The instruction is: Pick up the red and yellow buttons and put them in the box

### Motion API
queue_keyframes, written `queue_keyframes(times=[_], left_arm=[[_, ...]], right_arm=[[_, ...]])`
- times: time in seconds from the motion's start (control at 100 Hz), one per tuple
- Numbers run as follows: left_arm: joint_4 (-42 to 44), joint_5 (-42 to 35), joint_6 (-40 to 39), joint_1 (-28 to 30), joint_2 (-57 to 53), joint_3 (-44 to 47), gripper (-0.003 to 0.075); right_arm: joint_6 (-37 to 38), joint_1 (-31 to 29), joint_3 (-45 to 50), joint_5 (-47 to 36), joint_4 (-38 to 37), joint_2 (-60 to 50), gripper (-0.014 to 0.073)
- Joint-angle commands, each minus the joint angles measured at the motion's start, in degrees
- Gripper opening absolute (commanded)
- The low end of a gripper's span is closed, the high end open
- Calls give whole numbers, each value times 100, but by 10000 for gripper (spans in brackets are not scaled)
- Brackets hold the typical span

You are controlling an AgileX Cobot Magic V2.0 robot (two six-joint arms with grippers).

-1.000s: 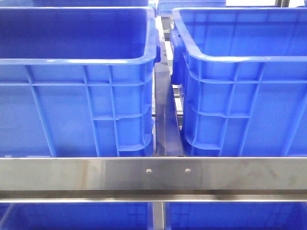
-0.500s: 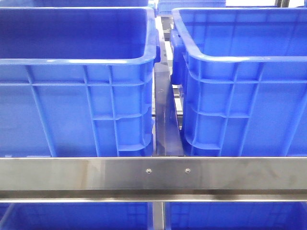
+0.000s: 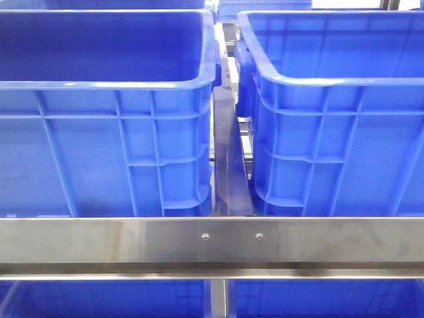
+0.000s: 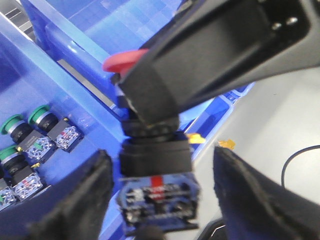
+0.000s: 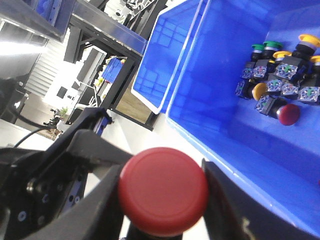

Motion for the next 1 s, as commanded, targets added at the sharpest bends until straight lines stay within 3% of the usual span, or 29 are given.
queue_keyframes(times=[0.0, 0.24, 0.49, 0.68, 0.99], left_arm=[[-52, -345, -1, -48, -129, -174, 442], [16, -366, -1, -37, -150, -174, 442], [626, -484, -537, 143, -320, -151, 442], [615, -622, -572, 860, -576, 187, 442], [603, -1053, -809, 2631, -1678, 1467, 442]], right_arm=[[-113, 30, -210, 157, 371, -185, 32], [-153, -463, -210, 93, 352, -310, 32], [-153, -1198, -210, 170, 96, -522, 32], [-153, -1388, -210, 184, 65, -607, 32], [-153, -1393, -210, 156, 53, -607, 32]])
